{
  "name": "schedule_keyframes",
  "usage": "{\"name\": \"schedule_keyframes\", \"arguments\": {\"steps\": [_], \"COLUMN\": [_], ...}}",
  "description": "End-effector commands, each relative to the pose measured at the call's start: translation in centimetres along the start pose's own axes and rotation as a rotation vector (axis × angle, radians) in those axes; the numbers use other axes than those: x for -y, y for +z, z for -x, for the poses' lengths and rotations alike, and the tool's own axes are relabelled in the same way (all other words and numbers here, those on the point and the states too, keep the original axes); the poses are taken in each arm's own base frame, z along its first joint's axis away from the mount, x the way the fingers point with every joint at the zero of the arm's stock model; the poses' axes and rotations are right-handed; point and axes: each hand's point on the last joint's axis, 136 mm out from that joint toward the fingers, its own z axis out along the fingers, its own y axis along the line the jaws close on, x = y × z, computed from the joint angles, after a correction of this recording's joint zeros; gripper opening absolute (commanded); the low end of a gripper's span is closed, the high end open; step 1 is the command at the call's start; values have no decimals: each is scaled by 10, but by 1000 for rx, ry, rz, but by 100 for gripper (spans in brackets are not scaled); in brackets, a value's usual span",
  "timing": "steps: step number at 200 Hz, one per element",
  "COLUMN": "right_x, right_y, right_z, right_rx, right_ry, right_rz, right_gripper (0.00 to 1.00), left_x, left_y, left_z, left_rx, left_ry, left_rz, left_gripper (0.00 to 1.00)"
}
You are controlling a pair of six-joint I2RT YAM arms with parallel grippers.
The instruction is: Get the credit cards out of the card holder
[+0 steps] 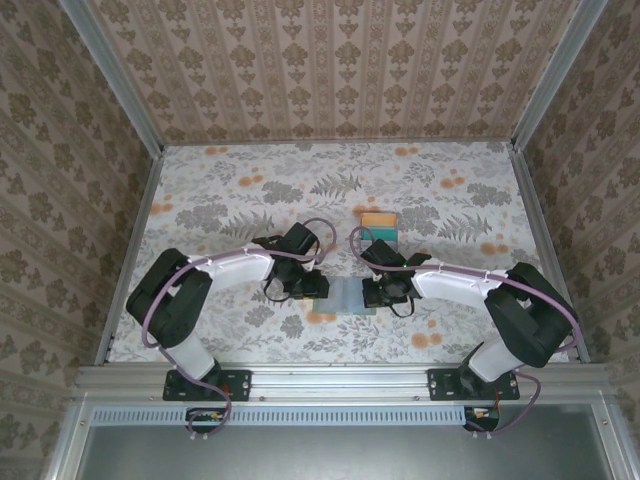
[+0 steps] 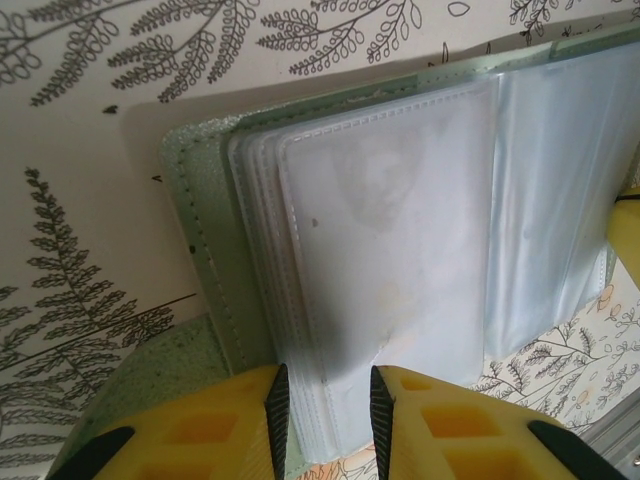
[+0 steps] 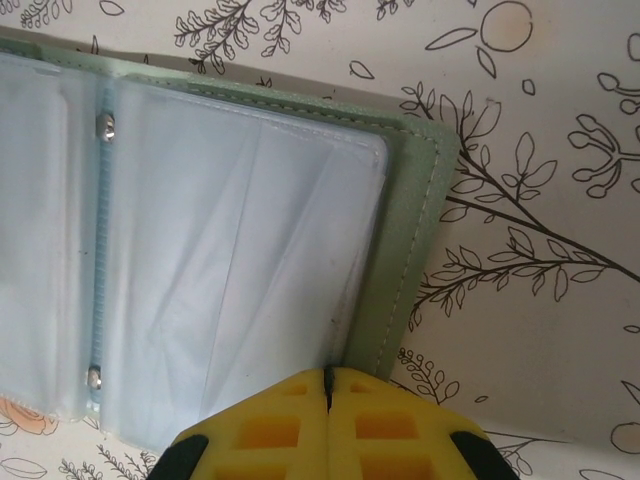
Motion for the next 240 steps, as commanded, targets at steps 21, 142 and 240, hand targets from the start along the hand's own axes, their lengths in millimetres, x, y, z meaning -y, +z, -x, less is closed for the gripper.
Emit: {"name": "schedule_keyframes", "arguments": {"steps": [21, 142, 240], "right_x": [6, 5, 4], "right_y": [10, 15, 19], "right_z": [-14, -19, -19], "right_rx": [-44, -61, -69], "right_ry": [15, 14, 14], "right_rz": [-24, -35, -40], "right_gripper": [1, 1, 1], "left_x": [4, 26, 37], "left_y": [7, 5, 1], "left_z": [-5, -4, -2], "left_rx": [-20, -14, 2], "left_ry": [28, 94, 123], "left_rz": [-14, -66, -118], "left_gripper": [30, 36, 52]}}
